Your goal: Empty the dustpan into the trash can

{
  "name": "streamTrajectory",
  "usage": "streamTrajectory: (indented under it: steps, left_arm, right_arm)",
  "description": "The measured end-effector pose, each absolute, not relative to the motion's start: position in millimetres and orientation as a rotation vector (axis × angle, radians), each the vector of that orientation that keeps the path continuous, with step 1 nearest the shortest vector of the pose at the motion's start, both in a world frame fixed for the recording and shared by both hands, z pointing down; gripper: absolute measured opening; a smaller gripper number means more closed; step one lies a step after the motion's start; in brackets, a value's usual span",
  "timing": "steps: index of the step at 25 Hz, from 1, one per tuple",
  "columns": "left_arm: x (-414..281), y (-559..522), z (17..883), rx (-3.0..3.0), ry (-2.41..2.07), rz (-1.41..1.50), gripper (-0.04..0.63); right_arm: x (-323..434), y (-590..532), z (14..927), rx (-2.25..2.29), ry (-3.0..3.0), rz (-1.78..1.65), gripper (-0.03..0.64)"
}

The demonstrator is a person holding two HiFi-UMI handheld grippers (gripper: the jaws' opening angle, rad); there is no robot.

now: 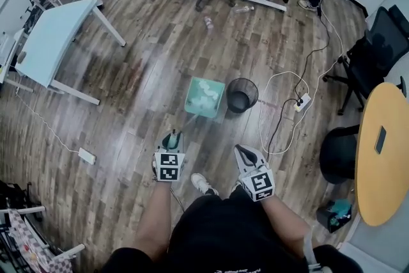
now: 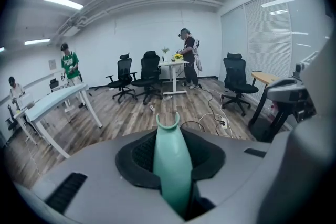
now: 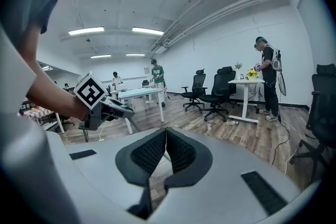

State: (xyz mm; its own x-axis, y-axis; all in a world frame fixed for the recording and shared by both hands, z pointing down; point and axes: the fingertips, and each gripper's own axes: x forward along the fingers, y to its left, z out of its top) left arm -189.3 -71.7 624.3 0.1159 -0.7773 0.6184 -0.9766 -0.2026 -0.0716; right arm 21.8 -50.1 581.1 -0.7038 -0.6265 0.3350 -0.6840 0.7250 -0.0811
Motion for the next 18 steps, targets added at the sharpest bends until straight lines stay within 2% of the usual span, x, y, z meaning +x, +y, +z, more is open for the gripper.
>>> streamTrajectory:
  steps: [7,18]
  left_arm:
    - [-152.3,-106.1,596.2,2.189,-1.693,0.916,0.103]
    - [-100.8,-144.7,600.4,2.289,-1.599,1.09,0.103]
  right_arm:
    - [56.8,-58.4,573.4,1.086,-2.649,0.279,0.025]
    - [95.6,-72.0,564.5,1.158,-2.639,0.266,0.023]
